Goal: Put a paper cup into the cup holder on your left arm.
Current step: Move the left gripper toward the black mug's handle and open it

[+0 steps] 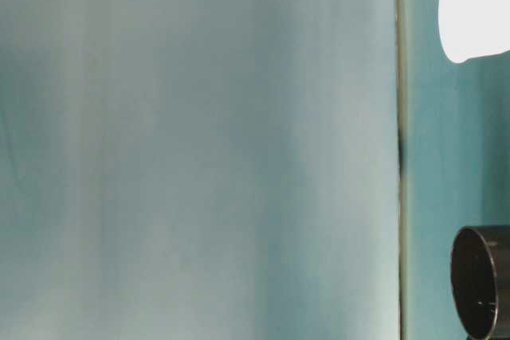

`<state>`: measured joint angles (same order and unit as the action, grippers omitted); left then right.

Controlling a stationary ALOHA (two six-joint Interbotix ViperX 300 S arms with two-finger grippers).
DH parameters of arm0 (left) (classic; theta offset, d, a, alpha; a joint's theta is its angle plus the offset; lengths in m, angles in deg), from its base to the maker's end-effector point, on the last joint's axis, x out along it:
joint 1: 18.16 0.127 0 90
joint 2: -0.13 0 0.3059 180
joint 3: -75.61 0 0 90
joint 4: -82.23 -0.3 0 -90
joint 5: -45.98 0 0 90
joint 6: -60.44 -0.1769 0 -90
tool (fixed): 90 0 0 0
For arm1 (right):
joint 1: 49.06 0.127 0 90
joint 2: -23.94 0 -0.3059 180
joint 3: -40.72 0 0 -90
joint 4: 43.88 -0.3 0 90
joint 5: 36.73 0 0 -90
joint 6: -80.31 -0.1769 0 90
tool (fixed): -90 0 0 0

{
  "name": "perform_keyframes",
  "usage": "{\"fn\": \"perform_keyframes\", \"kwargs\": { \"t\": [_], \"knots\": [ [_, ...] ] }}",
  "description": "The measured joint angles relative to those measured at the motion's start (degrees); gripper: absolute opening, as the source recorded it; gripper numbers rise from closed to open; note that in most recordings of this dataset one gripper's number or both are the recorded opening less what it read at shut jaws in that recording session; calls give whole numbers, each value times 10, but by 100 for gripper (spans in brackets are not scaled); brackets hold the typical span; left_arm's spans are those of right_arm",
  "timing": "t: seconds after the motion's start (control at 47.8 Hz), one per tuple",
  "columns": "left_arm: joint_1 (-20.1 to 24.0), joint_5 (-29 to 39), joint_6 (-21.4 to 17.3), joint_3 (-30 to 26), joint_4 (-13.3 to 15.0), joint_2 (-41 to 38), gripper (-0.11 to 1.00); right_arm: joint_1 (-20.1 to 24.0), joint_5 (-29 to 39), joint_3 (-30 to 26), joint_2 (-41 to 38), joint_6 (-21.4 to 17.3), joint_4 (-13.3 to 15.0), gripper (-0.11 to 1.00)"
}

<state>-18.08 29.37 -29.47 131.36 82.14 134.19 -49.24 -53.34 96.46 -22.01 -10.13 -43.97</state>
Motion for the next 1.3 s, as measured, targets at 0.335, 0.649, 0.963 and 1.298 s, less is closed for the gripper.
{"fn": "perform_keyframes", "kwargs": {
  "t": [0.335,0.649,0.963,1.298],
  "knots": [
    [-1,86,8,-24,-4,-28,3,5,141,-33,-5,-31,-25,0],
    [5,205,25,-27,-4,-42,3,0,291,-36,-35,-36,-26,0],
    [12,291,54,-28,-4,-78,3,-20,341,-36,-98,-42,-26,0],
    [17,300,57,-35,-7,-140,3,-21,343,-37,-125,-43,-26,0]
  ]
}}
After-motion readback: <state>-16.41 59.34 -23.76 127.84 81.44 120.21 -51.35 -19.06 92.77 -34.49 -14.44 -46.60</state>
